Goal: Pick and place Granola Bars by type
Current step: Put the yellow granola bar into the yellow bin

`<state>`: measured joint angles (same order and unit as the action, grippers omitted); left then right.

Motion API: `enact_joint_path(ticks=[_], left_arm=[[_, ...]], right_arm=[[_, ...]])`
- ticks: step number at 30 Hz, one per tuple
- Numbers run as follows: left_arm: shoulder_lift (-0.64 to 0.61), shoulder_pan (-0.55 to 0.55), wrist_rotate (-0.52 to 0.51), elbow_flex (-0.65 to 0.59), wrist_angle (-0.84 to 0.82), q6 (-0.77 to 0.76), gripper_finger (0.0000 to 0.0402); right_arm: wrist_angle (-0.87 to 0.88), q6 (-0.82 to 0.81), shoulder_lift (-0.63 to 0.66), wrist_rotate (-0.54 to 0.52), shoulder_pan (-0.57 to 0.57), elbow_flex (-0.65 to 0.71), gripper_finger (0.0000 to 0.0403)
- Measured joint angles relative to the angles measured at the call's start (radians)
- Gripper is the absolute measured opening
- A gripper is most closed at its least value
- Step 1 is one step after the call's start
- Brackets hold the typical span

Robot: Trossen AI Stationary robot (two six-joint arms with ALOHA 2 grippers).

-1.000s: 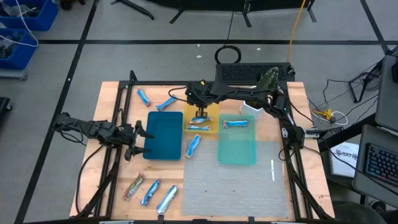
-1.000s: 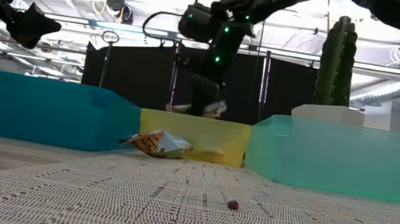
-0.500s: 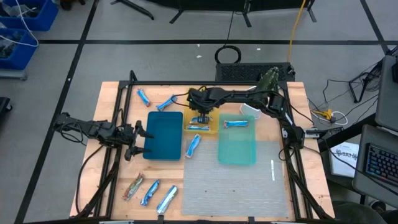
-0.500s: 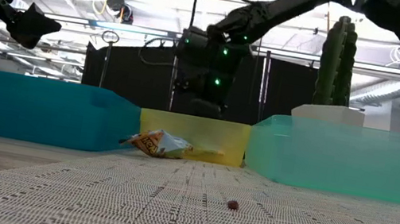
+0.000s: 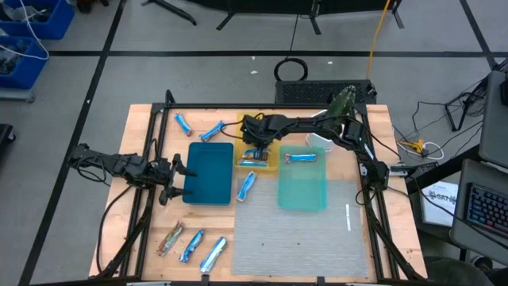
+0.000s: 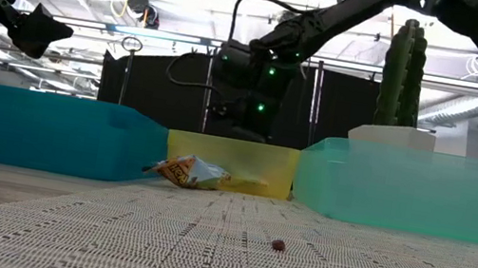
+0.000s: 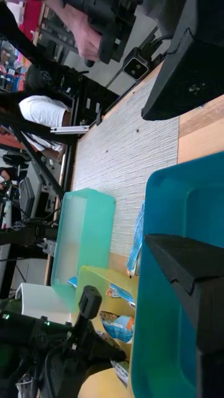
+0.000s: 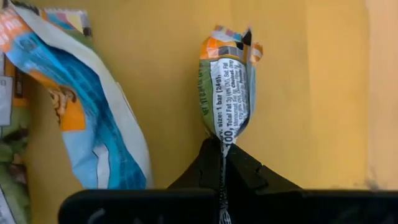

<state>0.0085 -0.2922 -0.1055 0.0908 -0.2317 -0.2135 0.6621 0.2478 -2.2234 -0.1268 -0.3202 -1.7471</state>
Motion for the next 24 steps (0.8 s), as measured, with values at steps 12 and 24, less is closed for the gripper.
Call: enact_joint_path(ticks=[12, 24], left_arm=[[0.000, 0.000, 0.000, 0.000, 0.000, 0.000, 0.0310], [0.000, 0.000, 0.000, 0.000, 0.000, 0.000, 0.0310]], right_arm=[[-0.006, 0.000, -0.001, -0.005, 0.000, 0.001, 0.0046], [-0.008, -0.027, -0.001, -0.062, 0.000, 0.001, 0.0156]])
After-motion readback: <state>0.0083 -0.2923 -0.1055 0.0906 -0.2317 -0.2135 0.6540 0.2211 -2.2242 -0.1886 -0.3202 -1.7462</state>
